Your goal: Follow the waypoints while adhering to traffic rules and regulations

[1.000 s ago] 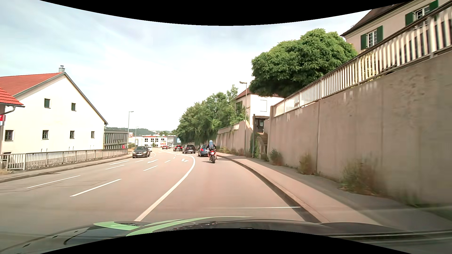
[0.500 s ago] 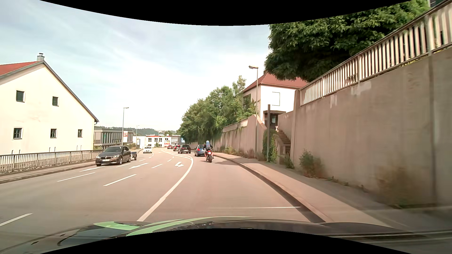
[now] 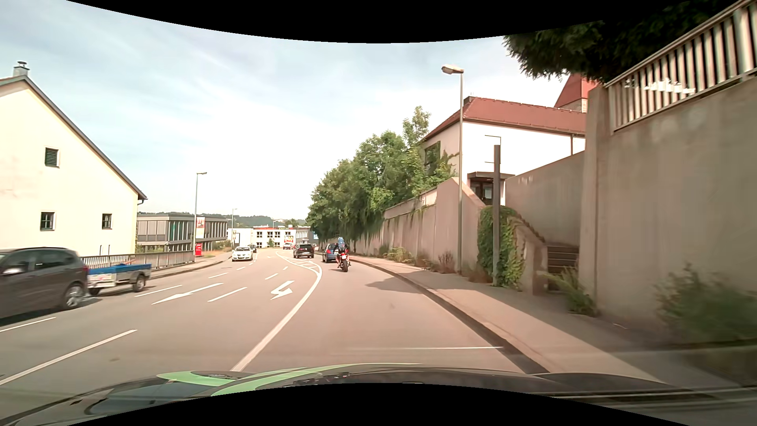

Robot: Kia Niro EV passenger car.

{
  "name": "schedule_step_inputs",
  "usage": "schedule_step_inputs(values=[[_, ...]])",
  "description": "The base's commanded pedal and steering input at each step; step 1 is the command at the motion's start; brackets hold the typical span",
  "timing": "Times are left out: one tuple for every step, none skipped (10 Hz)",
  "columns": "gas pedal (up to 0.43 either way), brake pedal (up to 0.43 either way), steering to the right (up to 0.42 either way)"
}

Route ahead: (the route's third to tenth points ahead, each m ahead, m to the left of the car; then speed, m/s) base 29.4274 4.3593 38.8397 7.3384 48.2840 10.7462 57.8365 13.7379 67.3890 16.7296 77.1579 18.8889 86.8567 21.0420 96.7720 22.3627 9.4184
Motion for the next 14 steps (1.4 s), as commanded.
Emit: schedule_step_inputs(values=[[0.067,0.0,-0.038],[0.067,0.0,-0.038],[0.067,0.0,-0.038],[0.067,0.0,-0.038],[0.067,0.0,-0.038],[0.067,0.0,-0.038],[0.079,0.0,-0.038],[0.079,0.0,-0.038],[0.079,0.0,-0.039],[0.079,0.0,-0.039],[0.079,0.0,-0.04],[0.079,0.0,-0.041],[0.079,0.0,-0.044],[0.079,0.0,-0.046]])
